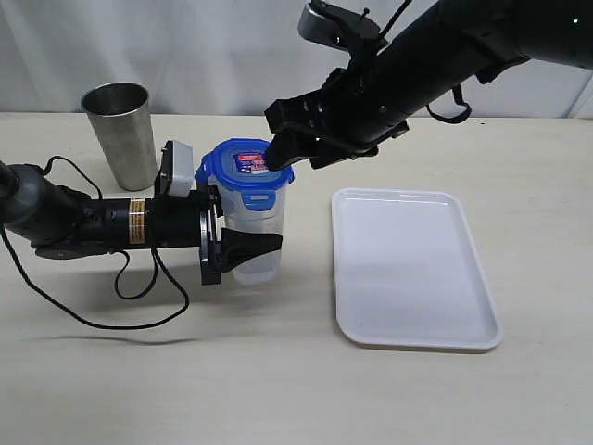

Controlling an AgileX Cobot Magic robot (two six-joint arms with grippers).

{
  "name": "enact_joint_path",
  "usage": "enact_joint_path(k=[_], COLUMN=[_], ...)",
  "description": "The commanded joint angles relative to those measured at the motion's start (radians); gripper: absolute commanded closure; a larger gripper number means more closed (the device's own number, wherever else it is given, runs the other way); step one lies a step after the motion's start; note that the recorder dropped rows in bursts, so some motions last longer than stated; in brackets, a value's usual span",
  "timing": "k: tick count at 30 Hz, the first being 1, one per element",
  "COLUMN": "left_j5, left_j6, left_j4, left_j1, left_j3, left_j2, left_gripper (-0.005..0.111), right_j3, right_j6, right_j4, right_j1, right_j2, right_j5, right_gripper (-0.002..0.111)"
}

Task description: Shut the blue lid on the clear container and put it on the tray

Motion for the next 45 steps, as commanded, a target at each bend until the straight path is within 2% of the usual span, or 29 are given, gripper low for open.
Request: enact_joint_path(k=[1,9,17,21,42,45], left_j5=[0.064,0.064,0.064,0.064,0.064,0.064], left_j6=[0.008,0.008,0.008,0.008,0.008,0.008], left_j4=[0.020,0.020,0.017,0.012,0.013,0.013], left_j1=[0.000,0.000,0.000,0.000,-0.002,-0.002], left_j3=[0.001,0.001,0.001,0.001,0.001,0.001], left_j2=[0.002,0.002,0.002,0.002,0.002,0.002], left_gripper=[0.107,0.107,0.107,0.107,0.107,0.107], right_j3=[-0.007,-0.007,-0.007,-0.007,-0.007,-0.007], right_j6=[-0.012,-0.012,-0.028,-0.061,-0.173,-0.180], right_j4=[0.020,0.036,0.066,0.092,0.214,0.214], right_j1=[-0.001,-0.001,-0.001,-0.001,-0.001,-0.001], right_j2=[-0.004,0.003,0.064,0.068,0.225,0.244], right_j5=[-0.015,-0.023,-0.034,-0.032,0.129,0.129], right_gripper=[0.050,0.057,0.058,0.067,0.068,0.071])
